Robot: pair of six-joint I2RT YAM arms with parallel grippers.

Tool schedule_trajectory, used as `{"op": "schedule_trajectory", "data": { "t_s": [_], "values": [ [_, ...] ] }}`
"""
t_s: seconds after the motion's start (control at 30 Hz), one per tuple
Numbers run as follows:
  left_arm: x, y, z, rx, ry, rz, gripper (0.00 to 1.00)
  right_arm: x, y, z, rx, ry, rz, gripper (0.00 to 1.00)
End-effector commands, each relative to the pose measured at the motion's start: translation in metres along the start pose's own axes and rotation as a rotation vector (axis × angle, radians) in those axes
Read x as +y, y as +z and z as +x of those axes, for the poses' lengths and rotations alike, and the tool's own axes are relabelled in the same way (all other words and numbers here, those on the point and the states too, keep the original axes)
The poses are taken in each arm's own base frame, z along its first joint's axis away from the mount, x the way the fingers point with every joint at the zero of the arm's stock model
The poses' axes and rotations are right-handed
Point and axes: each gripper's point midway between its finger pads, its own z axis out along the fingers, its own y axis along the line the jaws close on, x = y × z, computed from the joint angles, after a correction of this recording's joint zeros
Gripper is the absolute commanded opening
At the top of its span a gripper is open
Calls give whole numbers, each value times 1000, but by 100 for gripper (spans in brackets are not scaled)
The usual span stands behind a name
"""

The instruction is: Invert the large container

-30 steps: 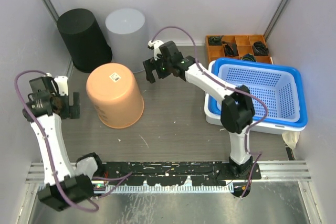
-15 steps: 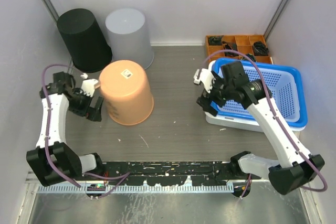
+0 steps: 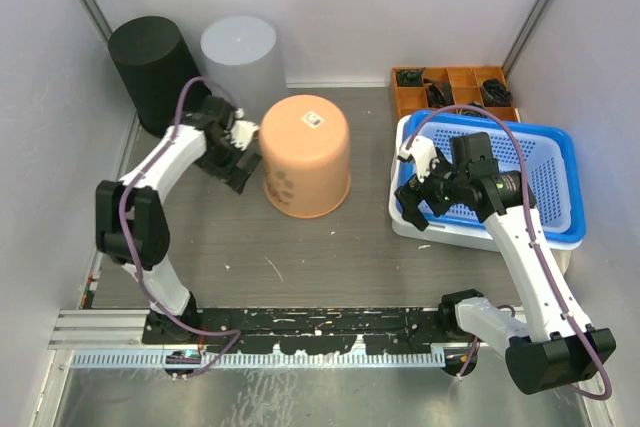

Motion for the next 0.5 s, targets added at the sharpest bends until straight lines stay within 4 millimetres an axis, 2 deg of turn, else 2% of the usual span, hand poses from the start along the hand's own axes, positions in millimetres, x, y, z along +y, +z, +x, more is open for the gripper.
{"op": "schedule_trajectory", "data": {
  "t_s": [0.0,0.07,0.1,0.2,0.27,0.33,0.4,0.47],
  "values": [
    [-19,-5,-83,-139,66,-149,99,-5,-2,-19,-65,28,19,100],
    [-12,-11,-121,-199,2,-244,99,-8,-8,-22,-86,25,49,100],
    [-2,-14,-135,-211,-49,-303,99,-11,-10,-23,-96,27,64,100],
    [31,-25,-150,-170,-202,-443,99,-11,-10,-21,-108,46,67,100],
    [42,-41,-143,-189,-283,-422,98,-9,-8,-18,-113,53,58,100],
    [46,-57,-127,-229,-313,-353,98,-8,-5,-14,-115,59,54,100],
    [34,-75,-107,-276,-253,-256,97,-6,-3,-11,-121,62,53,100],
    [8,-92,-83,-332,-100,-170,97,-6,-1,-9,-134,68,56,100]
  ]
}}
